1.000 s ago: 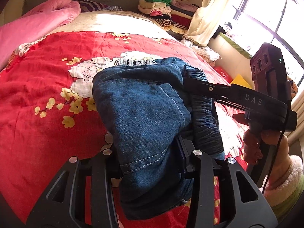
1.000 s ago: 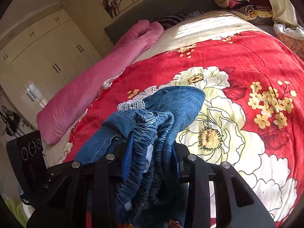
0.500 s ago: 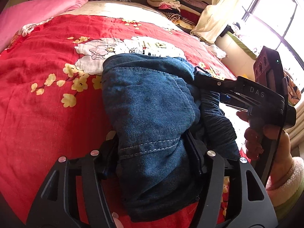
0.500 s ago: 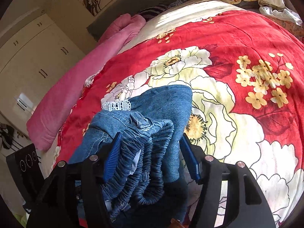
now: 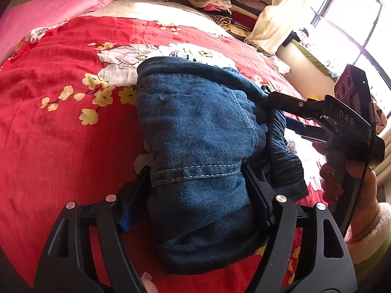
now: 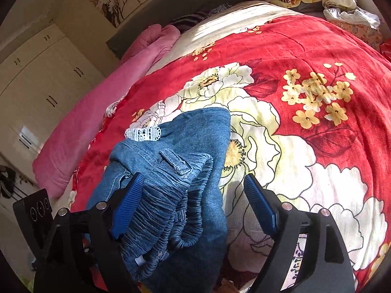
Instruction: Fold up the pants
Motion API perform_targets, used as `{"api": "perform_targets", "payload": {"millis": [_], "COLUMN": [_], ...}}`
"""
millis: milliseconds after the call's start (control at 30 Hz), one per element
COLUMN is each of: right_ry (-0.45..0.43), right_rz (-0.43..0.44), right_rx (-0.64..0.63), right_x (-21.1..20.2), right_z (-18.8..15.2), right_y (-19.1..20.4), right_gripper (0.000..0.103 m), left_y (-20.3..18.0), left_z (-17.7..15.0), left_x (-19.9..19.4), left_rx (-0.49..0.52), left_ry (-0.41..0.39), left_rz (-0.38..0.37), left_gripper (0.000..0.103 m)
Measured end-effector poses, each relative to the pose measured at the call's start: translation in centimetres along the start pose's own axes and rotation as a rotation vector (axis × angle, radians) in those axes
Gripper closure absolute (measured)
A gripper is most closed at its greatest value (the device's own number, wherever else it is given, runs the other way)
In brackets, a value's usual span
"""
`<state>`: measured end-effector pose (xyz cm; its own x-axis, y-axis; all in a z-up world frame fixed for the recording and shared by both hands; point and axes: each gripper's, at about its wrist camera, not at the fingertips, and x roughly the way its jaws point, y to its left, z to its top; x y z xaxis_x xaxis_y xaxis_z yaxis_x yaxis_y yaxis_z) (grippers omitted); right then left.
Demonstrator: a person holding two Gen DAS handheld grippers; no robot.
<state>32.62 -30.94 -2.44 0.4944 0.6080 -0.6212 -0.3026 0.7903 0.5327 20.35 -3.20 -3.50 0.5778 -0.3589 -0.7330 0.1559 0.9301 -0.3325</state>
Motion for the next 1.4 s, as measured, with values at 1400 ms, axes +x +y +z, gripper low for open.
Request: {"api": "perform_targets", "payload": {"millis": [1400], "right_ry": [-0.064], "right_rz": [-0.072], "right_rx": [-0.059], "right_x": [-5.4], "right_z": [-1.9], "right_y": [1.4], "right_gripper": [0.009], "left_y": [-1.3], "left_z": [-0.1], "left_x": [-4.1], "left_rx": [0.017], "left_ry": [-0.064], "left_rz": [0.034], "left_gripper": [0.014]}}
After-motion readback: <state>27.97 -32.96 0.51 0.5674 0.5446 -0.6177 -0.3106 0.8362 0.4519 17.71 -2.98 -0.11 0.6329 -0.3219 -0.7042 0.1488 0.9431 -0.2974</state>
